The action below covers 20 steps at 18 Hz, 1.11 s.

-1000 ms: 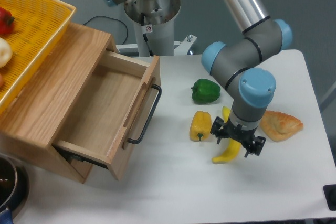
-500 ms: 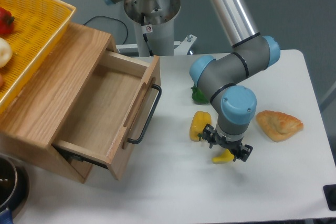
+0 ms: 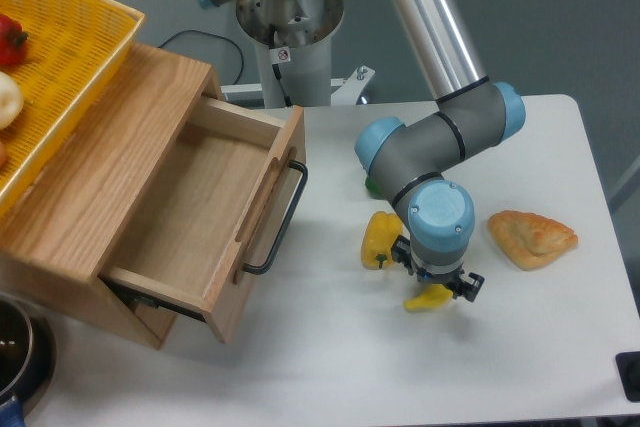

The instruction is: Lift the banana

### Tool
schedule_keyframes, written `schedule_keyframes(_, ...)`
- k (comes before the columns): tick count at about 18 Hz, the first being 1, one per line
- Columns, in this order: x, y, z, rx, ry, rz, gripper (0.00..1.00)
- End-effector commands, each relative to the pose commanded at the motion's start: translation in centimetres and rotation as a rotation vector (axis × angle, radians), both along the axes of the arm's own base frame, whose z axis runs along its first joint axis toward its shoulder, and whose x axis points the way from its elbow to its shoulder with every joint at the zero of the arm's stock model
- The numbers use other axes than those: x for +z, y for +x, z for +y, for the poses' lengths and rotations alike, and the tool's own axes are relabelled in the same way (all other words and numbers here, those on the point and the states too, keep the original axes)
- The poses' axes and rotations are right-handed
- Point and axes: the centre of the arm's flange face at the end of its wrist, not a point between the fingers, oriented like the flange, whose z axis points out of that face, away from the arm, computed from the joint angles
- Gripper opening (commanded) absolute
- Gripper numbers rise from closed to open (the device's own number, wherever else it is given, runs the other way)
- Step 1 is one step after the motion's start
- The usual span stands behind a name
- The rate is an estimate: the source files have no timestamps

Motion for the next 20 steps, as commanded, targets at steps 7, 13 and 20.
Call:
schedule_keyframes(7,-0.9,0.1,0.5,0.006,-0.035,0.014,0.73)
schedule_keyframes(13,-1.5,0.6,1.0,-0.007,-0.054,0.016,0.58)
schedule_keyframes(20,-0.6,0.5,1.0,-0.008,-0.043,0.025,0.25)
